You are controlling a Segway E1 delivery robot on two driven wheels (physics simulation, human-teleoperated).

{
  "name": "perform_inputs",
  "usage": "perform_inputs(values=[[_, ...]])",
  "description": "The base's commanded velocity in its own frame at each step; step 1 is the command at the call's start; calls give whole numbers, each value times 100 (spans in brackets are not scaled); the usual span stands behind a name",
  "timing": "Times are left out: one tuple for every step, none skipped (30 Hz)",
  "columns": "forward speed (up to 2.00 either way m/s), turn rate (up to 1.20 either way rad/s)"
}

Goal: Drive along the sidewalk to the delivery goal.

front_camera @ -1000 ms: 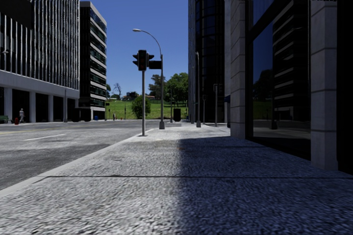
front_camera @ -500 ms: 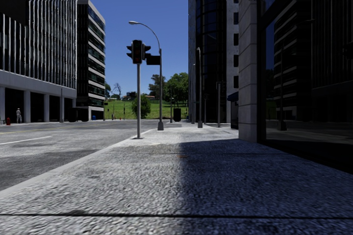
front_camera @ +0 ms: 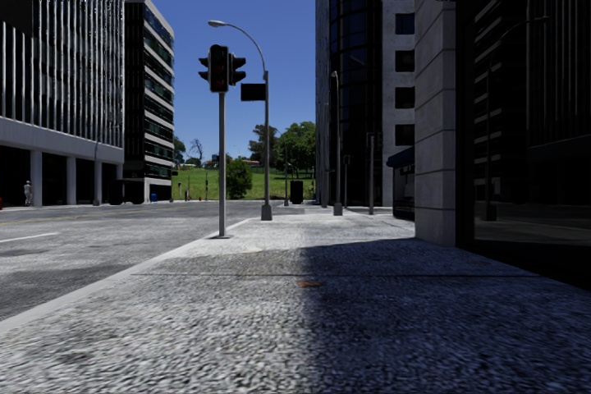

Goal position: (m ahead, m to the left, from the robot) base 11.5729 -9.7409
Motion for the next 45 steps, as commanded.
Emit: perform_inputs(values=[[186, 0], [186, 0], [186, 0], [186, 0], [186, 0], [186, 0], [186, 0], [186, 0], [186, 0], [190, 0], [191, 0], [191, 0], [193, 0], [193, 0], [194, 0], [195, 0], [195, 0], [195, 0], [194, 0], [194, 0], [193, 0], [193, 0], [194, 0], [194, 0], [194, 0], [194, 0], [194, 0], [194, 0], [194, 0], [194, 0], [194, 0], [194, 0], [194, 0], [194, 0], [194, 0], [194, 0], [194, 0], [194, 0], [194, 0], [194, -1], [194, -3], [194, -3], [194, -12], [187, -20], [176, -22]])
